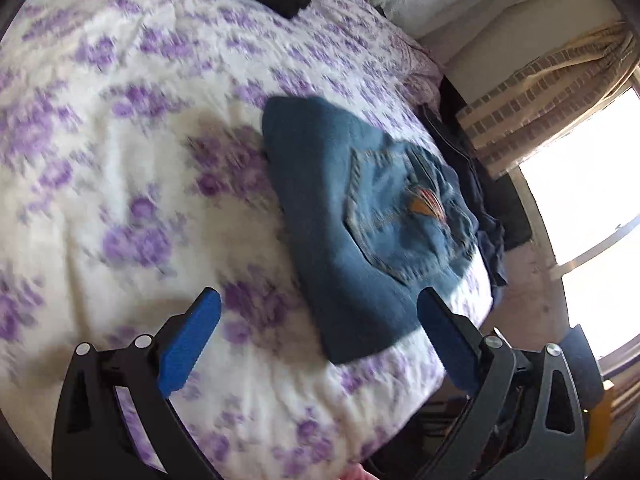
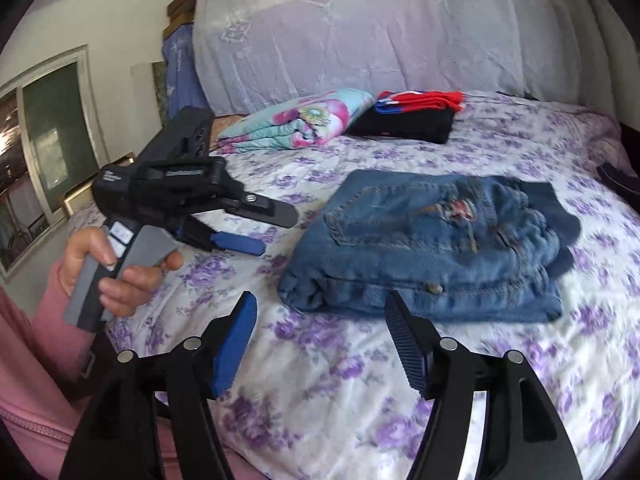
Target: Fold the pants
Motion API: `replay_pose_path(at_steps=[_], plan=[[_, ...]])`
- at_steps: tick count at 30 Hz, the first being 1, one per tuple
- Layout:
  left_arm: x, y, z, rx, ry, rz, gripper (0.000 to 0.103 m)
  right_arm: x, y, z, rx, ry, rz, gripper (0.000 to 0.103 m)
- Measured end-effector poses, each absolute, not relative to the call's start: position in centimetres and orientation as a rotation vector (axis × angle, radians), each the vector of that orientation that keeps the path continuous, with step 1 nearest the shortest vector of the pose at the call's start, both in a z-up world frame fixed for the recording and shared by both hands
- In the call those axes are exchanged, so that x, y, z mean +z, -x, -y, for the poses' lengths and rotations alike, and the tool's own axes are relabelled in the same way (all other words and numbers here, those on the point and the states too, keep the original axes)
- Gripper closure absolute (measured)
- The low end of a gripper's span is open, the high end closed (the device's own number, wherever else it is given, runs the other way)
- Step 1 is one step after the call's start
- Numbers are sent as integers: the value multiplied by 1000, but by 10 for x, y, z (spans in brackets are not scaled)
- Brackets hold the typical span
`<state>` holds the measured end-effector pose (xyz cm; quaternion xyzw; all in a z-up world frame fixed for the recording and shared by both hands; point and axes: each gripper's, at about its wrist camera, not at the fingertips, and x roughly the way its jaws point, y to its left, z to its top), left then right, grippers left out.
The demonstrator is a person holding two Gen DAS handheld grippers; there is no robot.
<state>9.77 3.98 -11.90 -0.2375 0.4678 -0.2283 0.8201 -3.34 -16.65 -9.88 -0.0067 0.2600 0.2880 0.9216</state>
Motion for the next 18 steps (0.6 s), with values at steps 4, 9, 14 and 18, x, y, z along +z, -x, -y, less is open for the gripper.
replay_pose_path(at_steps=[4, 9, 14, 18], plan=[[-135, -92, -9, -555, 497, -1061, 7, -107, 33, 185, 564, -54, -556, 35], [-138, -95, 19, -621, 493, -1082, 7, -112, 37, 202, 556, -102, -526, 34], [-143, -112, 31, -630, 545, -1083, 7, -109, 27, 231, 545, -175, -502, 34], [-143, -123, 27, -610, 599, -1052, 7, -90, -2, 274, 492, -265, -482, 28]])
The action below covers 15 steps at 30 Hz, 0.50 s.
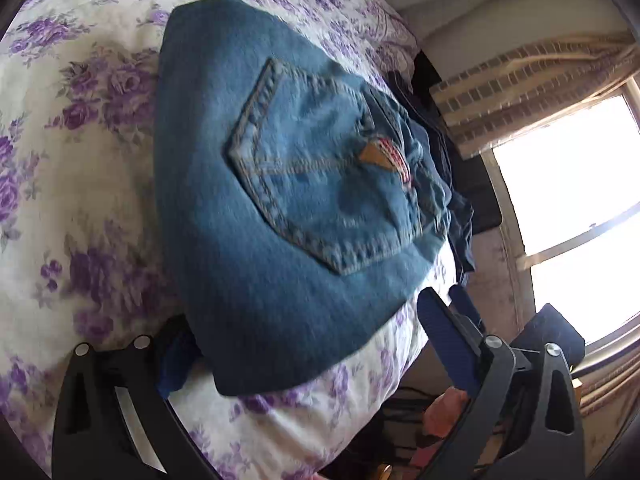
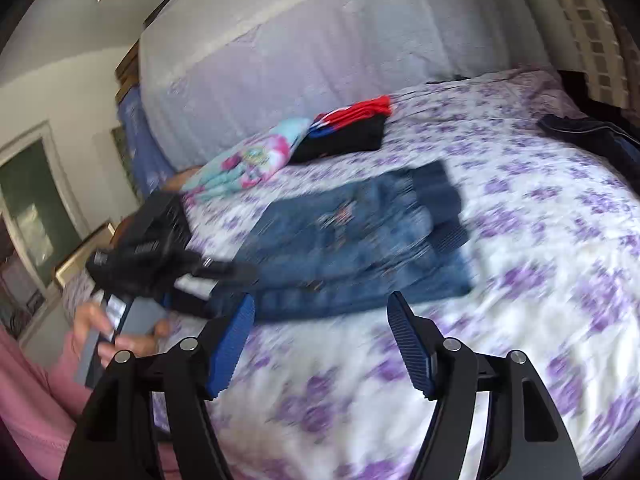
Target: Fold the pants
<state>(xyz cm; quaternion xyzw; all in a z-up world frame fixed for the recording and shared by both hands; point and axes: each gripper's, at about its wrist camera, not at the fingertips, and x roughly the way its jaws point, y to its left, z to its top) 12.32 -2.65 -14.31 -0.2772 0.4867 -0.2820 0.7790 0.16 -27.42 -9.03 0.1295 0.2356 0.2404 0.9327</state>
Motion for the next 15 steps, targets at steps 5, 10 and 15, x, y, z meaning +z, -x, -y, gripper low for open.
replay_pose_path(at_steps=[5, 10, 15], plan=[[-139, -125, 31, -607, 546, -1024, 7, -70, -71, 327, 492, -425, -521, 23], [-138, -125, 34, -599, 531, -1007, 8, -91, -164, 334, 527, -440, -755, 23], [-138, -130, 32, -585, 530, -1002, 8, -138, -215, 333, 721, -612, -969, 23]])
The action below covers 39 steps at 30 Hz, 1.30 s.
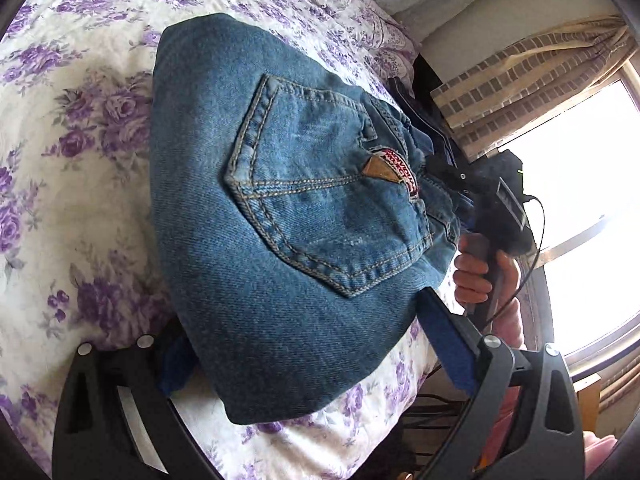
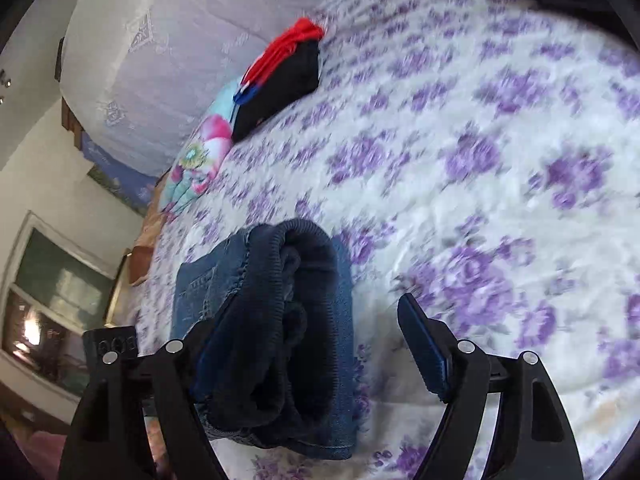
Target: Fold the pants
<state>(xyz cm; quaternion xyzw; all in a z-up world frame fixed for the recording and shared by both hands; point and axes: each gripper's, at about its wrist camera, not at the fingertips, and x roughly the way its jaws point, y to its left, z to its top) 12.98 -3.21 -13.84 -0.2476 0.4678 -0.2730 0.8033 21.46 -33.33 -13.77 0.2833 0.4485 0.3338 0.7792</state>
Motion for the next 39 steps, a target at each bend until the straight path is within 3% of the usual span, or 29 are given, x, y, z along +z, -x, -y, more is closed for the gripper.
replay_pose_path(at_steps=[4, 11, 21, 29, 39], plan=[[-137, -134, 35, -566, 498, -989, 7, -154, -233, 328, 899, -714, -998, 23], [-138, -143, 39, -556, 479, -971, 6, -147, -247, 288, 873, -587, -1033, 19], [-137, -138, 36, -569, 454, -956, 8, -142, -226, 286, 844, -637, -1035, 36], [-129, -127, 21, -602, 453, -915, 28, -111, -193, 279, 814, -579, -947, 47], [-67, -122, -37, -547, 380, -757, 29, -48, -212, 217, 949, -542, -825, 49]])
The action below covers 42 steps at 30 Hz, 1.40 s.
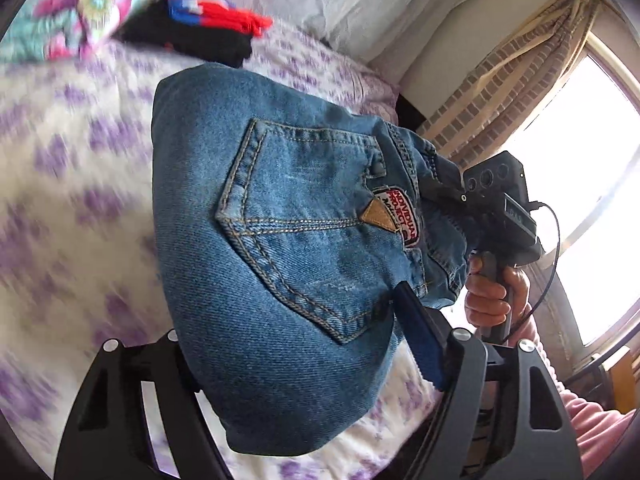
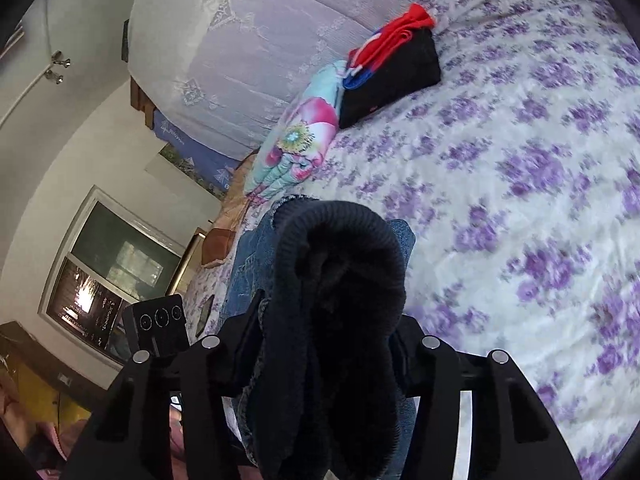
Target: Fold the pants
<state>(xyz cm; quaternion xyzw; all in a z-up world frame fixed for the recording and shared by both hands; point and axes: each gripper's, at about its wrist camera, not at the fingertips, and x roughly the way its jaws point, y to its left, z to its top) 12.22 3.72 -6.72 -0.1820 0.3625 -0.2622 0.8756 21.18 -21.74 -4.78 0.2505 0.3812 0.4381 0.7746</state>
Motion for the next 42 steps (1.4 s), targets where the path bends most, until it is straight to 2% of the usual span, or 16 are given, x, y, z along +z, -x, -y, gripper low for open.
replay_pose_path(at_steps=[5, 9, 15, 16, 18, 21, 26, 30, 33, 36, 38, 40, 42], plan=[[-25, -172, -77, -473, 254, -668, 29, -20, -294, 169, 986, -543, -776, 49], [-25, -233, -109, -431, 241, -663, 29, -22, -365, 135, 976, -514, -780, 49], [-93, -317, -143, -425, 323, -770, 29, -101, -447, 112, 891, -552, -924, 49], [-109, -326, -146, -410, 334, -794, 26, -116, -453, 112, 865, -563, -940, 48], [-110, -331, -151, -440, 377, -800, 22, -131, -457, 119, 901, -628, -885, 46], [-110, -326, -151, -424, 332, -795, 18, -124, -451, 118, 914, -597, -880, 37], [-91, -309, -167, -373, 338, -782, 19, -106, -429, 139, 837, -591, -871, 34], [-45, -269, -180, -231, 213, -561, 19, -57, -388, 149, 781, -455, -651, 33], [-24, -260, -165, -300, 216, -500, 19, -24, -375, 126, 855, -361, -533, 33], [-36, -264, -137, -326, 135, -491, 19, -23, -391, 93, 858, -286, -548, 34], [-54, -280, -122, -325, 99, -564, 19, -43, -411, 78, 784, -247, -613, 34], [-87, -301, -115, -318, 90, -678, 19, -75, -424, 77, 699, -205, -659, 45], [-96, -303, -110, -312, 52, -673, 17, -77, -419, 80, 704, -215, -613, 46]])
